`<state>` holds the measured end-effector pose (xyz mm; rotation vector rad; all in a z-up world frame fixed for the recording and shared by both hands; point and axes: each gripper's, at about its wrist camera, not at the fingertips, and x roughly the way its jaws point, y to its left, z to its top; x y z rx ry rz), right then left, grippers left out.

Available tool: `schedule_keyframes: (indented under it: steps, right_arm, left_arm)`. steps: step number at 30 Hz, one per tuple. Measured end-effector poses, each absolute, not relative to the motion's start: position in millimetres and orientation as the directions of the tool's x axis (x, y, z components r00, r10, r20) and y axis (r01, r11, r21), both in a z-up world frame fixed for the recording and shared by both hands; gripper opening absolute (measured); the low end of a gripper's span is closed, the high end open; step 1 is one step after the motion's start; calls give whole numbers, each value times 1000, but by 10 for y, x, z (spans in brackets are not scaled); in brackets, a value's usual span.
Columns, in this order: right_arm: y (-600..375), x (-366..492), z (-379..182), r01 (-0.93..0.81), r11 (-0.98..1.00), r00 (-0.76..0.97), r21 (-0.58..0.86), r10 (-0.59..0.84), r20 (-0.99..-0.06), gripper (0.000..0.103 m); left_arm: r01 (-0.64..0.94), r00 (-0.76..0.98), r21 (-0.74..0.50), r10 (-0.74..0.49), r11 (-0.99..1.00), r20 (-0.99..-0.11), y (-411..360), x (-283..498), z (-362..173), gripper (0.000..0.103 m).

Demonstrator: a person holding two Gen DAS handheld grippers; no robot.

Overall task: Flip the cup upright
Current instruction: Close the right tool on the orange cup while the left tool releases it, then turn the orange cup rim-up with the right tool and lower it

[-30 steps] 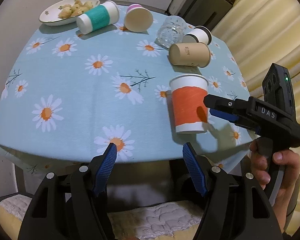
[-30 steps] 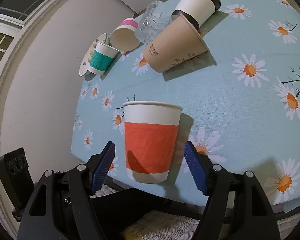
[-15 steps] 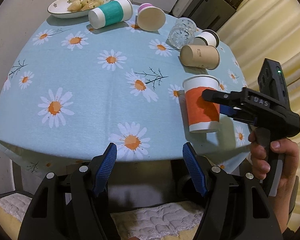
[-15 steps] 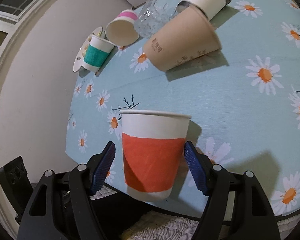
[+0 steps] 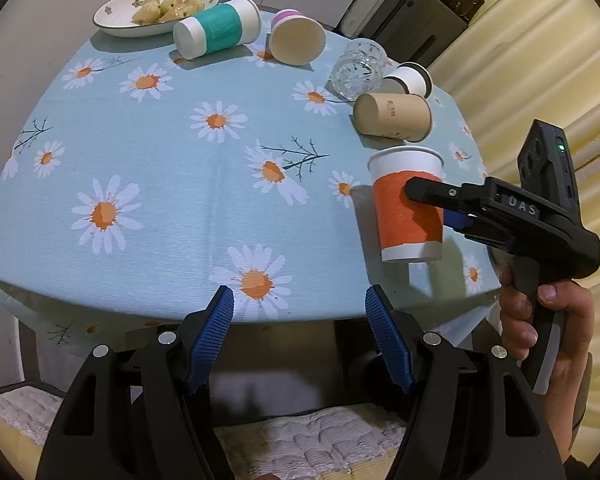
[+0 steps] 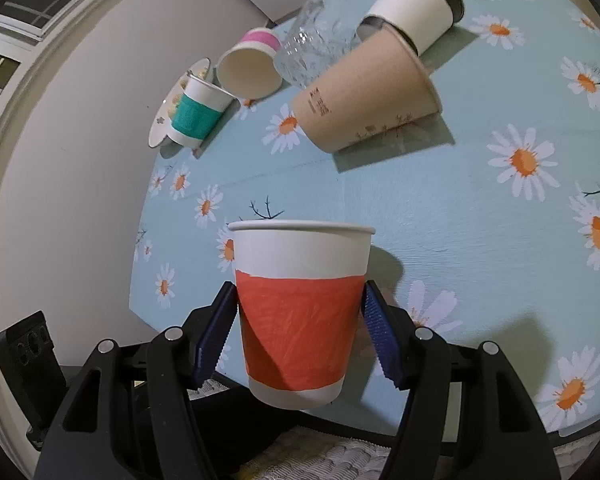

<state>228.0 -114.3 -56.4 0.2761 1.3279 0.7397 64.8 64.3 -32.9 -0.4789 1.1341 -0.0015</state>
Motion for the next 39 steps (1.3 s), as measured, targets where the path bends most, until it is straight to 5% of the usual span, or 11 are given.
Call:
schedule_keyframes:
  steps: [17,29,39]
  right_arm:
    - [-1594,1797,-138,-416,720,327,555,688,-648,64]
    - [-1371,1094,-178,-469,831,746,297,553,-370,64]
    - [-1036,1169,-628,-402,907,844,126,421,-334,64]
  left_arm:
    - [-210,566,-440,-258,873,-783,509,588,-237,67]
    - [-211,636,-403,-188,891,-748,679,475,-259,67]
    - [-203,661,-391,-169,897,-731,760,418,-249,67]
